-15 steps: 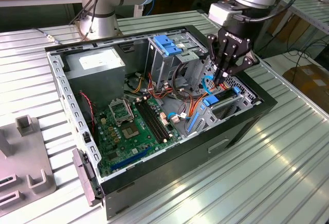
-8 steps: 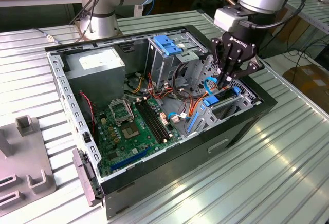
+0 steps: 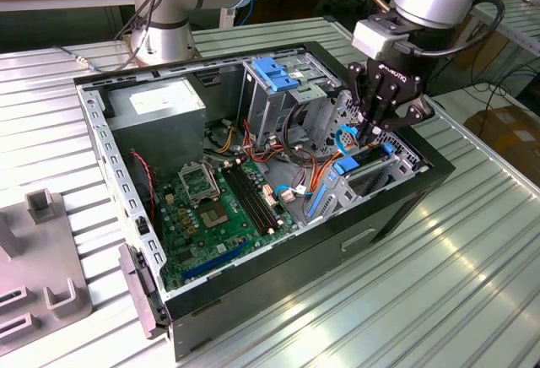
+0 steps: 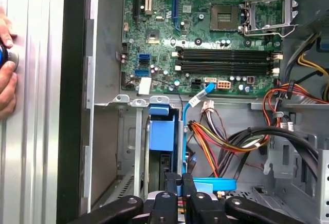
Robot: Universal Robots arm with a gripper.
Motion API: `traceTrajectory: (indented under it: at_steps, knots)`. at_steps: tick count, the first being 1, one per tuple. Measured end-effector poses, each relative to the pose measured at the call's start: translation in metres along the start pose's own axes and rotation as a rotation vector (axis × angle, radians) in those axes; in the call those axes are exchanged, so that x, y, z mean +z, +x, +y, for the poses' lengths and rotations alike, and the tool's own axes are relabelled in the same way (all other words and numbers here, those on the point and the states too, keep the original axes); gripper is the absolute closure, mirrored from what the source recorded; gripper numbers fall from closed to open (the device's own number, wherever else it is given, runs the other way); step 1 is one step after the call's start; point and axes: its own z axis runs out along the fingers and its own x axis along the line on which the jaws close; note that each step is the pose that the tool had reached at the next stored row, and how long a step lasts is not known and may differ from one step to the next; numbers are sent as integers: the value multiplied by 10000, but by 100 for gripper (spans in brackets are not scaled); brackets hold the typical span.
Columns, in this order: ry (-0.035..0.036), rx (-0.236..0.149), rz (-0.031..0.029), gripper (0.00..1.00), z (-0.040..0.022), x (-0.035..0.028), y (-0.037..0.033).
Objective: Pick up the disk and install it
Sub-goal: 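Insert the second disk wire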
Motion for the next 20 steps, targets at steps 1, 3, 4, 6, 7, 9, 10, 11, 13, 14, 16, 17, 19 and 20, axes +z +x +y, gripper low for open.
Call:
traceTrajectory:
  at_steps: [1, 3, 4, 6, 7, 9, 10, 11, 13, 14, 16, 17, 19, 20]
  knots:
    - [0, 1, -19, 84, 1, 6, 25]
    - [1, 2, -56, 84, 3, 14, 68]
    - [2, 3, -69, 84, 3, 18, 86]
    - [5, 5, -158, 84, 4, 28, 126]
    - [7, 6, -211, 84, 5, 32, 145]
    - [8, 8, -244, 84, 5, 39, 158]
    - [8, 9, -256, 84, 5, 41, 158]
    - [9, 12, -288, 84, 3, 44, 158]
    - [11, 32, -388, 84, 0, 52, 165]
    - [12, 39, -435, 84, 0, 56, 167]
    - [19, 59, -669, 84, -2, 64, 178]
    - [20, 65, -723, 84, -3, 66, 183]
    - [20, 70, -755, 84, -5, 71, 193]
    - [20, 71, -756, 84, -5, 73, 197]
